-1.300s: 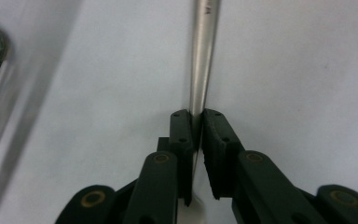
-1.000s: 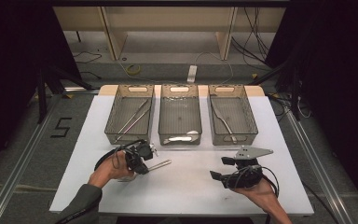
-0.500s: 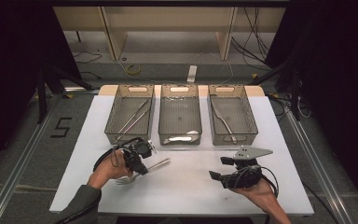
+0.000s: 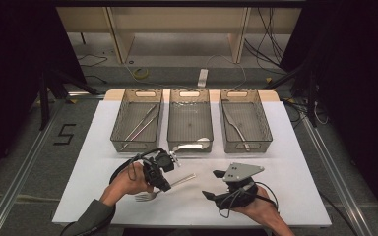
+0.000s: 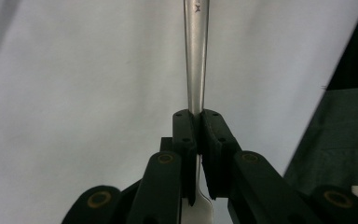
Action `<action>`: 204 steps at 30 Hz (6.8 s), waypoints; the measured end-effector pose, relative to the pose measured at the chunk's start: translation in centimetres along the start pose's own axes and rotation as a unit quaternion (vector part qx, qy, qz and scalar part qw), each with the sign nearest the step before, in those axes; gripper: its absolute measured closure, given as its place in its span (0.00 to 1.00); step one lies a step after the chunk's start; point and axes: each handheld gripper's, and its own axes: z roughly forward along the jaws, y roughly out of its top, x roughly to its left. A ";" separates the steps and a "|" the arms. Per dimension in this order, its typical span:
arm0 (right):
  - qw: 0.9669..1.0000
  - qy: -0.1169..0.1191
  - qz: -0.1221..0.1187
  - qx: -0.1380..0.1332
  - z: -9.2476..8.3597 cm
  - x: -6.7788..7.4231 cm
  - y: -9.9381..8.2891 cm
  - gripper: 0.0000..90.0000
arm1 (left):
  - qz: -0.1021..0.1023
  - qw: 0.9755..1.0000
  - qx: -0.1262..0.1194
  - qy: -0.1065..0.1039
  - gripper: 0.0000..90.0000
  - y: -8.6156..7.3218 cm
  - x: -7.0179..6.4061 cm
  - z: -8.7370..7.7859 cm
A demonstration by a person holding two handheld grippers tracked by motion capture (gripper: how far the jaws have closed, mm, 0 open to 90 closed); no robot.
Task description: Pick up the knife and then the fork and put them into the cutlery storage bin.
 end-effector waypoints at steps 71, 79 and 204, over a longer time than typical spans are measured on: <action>0.965 -0.070 -0.215 0.135 2.1 0.3 -0.6 0.97 | -0.041 0.982 -0.185 0.029 0.26 0.5 -0.2 -4.5; 0.983 -0.105 -0.100 0.111 -0.2 -3.7 -0.5 0.97 | -0.067 0.950 -0.299 0.058 0.23 -2.2 0.4 -4.2; 0.980 -0.071 0.167 -0.080 -2.7 -8.0 -0.5 0.34 | -0.147 0.880 -0.445 0.080 0.17 -10.4 1.1 -3.7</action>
